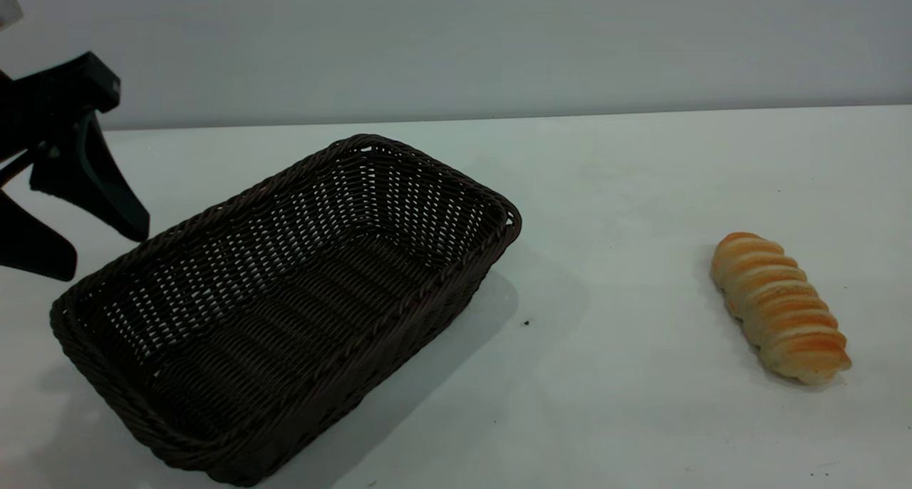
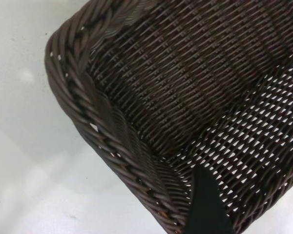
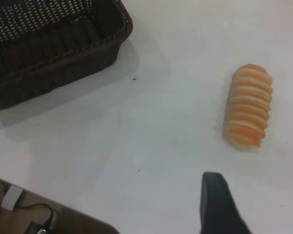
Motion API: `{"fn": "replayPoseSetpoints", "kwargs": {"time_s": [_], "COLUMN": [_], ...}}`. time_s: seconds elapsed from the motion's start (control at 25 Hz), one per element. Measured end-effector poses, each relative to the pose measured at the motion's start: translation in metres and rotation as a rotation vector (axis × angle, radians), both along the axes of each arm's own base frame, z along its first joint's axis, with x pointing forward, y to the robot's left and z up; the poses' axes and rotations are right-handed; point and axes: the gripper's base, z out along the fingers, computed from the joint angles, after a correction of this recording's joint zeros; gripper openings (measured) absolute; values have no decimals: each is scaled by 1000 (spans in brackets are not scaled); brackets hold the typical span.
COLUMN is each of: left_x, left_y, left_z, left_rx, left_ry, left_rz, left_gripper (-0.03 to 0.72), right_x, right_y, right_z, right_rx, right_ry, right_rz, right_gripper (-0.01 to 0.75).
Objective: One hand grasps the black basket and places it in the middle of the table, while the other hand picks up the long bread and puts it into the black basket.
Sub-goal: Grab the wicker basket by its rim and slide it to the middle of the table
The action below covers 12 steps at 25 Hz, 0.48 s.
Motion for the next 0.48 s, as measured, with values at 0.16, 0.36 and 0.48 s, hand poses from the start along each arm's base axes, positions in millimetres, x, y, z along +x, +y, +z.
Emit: {"fn": "replayPoseSetpoints", "kwargs": {"time_s": [0.16,0.36,0.48], "left_x": [3,5,0], "left_y": [0,1,2], "left_z": [1,7,24], "left_rx": [-8,9,8], "left_ry": [-27,-98,-177], "left_rz": [21,-6,-18], "left_gripper": [548,543,525], "right_x": [0,0,0], "right_y": [0,0,0], "right_z": [0,0,0], "right_rx": [0,0,0], "right_ry": [0,0,0], "right_rz": [0,0,0], "right_gripper": [387,387,381]}}
